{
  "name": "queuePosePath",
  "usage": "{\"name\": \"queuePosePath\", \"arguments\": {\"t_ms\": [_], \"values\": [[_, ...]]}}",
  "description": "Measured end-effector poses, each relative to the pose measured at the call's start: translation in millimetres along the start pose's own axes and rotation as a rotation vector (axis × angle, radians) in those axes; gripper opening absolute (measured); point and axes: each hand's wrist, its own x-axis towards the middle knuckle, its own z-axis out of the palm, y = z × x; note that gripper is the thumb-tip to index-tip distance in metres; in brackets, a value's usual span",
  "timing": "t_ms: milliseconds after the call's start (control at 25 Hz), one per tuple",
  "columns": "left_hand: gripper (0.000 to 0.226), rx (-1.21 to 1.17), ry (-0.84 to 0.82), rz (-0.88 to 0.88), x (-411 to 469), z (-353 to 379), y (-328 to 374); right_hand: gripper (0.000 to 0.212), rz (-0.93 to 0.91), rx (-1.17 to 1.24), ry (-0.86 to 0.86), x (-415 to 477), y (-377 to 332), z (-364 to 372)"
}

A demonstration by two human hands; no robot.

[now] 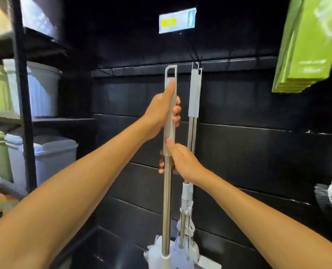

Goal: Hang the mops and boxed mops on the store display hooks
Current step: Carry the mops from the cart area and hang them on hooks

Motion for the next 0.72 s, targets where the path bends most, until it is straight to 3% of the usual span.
{"name": "queuePosePath", "arguments": {"t_ms": [360,720], "values": [[0.058,-0.046,-0.107,0.103,95.5,-16.9,56.0,0.053,0.008,-0.038,0.178,80.7,-68.8,-27.6],[0.059,-0.077,-0.123,0.132,121.1,-14.2,46.9,0.055,0.045,-0.040,0.176,93.5,-70.0,-35.1]]}}
